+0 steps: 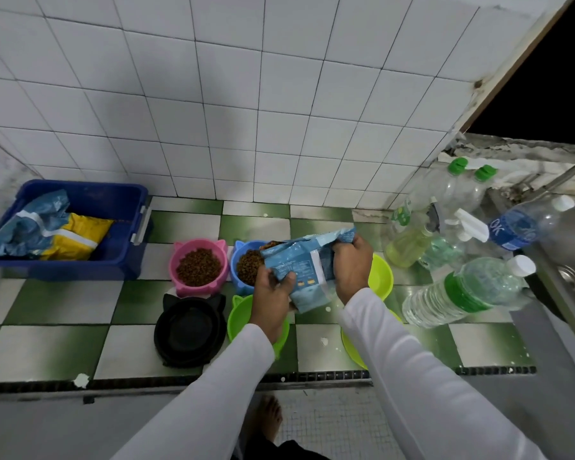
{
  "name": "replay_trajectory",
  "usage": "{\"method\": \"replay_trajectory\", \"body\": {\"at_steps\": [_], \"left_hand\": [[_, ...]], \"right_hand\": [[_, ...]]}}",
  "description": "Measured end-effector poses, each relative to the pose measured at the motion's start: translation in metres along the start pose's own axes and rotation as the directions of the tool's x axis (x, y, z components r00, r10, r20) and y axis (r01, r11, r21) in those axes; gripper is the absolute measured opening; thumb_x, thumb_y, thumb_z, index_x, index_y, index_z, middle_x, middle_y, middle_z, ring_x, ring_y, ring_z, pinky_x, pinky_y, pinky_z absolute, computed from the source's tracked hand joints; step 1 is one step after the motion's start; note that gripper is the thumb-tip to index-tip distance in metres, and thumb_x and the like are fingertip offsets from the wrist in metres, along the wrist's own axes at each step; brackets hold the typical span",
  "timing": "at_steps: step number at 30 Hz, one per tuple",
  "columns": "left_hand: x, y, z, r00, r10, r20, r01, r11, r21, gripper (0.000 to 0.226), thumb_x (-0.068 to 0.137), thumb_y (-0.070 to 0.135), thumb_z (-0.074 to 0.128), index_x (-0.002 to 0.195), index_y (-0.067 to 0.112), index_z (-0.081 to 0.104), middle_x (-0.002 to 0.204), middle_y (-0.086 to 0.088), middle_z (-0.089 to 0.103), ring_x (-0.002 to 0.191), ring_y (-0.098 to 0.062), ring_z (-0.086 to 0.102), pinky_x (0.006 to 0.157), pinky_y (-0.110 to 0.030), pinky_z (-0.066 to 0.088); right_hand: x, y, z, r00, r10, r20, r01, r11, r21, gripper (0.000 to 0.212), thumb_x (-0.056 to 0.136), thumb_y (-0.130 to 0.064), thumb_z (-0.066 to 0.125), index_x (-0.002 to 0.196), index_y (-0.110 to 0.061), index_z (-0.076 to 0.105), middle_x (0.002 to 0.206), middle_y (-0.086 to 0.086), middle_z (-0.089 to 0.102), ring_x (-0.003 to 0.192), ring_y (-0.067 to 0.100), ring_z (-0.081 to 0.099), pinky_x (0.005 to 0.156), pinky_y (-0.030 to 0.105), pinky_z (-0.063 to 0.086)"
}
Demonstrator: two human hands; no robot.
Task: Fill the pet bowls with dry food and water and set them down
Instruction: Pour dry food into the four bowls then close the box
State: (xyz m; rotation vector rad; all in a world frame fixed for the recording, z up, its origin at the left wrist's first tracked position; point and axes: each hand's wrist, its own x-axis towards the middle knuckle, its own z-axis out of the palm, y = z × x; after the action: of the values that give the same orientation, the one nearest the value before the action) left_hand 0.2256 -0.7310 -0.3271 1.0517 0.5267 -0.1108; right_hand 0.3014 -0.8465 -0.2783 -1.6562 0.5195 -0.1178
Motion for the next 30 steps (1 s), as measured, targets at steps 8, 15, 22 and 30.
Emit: {"method": "replay_trajectory", "body": {"at_steps": [8,15,22,30], "left_hand": [[-0.02,0.002,-0.017,0.997,0.078,0.017,-0.079,0.996,0.052,0.029,0.097,0.006,0.068,0.117,0.024,0.056,0.122,-0.006,0.071,0.111,-0.029,0.071,0.088,-0.052,0.061],[-0.049,-0.002,-0.031,0.989,0.145,0.019,-0.146,0.981,0.125,0.033,0.093,0.006,0.073,0.119,0.017,0.057,0.119,-0.007,0.072,0.108,-0.027,0.072,0.089,-0.053,0.061],[-0.07,-0.021,-0.036,0.993,0.109,0.046,-0.113,0.989,0.098,0.029,0.097,0.008,0.069,0.121,0.024,0.064,0.12,-0.003,0.075,0.111,-0.027,0.072,0.097,-0.059,0.056],[-0.089,-0.043,-0.037,0.996,0.004,0.095,-0.002,1.0,-0.024,0.042,0.1,0.009,0.065,0.138,0.023,0.053,0.126,-0.005,0.072,0.116,-0.028,0.07,0.094,-0.052,0.059]], "right_hand": [[-0.029,-0.004,-0.009,0.998,0.01,-0.063,-0.006,0.997,0.07,0.014,0.059,-0.005,0.051,0.065,-0.012,0.061,0.067,-0.002,0.059,0.067,0.017,0.049,0.062,0.032,0.044],[-0.06,0.002,-0.022,0.994,0.074,-0.078,-0.059,0.982,0.18,0.024,0.066,0.005,0.054,0.059,-0.016,0.061,0.067,-0.002,0.057,0.067,0.019,0.046,0.063,0.032,0.042],[-0.085,0.008,-0.037,0.998,0.044,-0.052,-0.039,0.993,0.11,0.012,0.058,-0.009,0.056,0.064,-0.017,0.063,0.068,0.0,0.06,0.067,0.019,0.049,0.064,0.037,0.045],[-0.106,0.013,-0.05,0.999,-0.009,-0.035,0.009,1.0,-0.019,0.006,0.067,-0.018,0.059,0.066,-0.02,0.064,0.067,-0.004,0.064,0.066,0.019,0.053,0.069,0.044,0.054]]}}
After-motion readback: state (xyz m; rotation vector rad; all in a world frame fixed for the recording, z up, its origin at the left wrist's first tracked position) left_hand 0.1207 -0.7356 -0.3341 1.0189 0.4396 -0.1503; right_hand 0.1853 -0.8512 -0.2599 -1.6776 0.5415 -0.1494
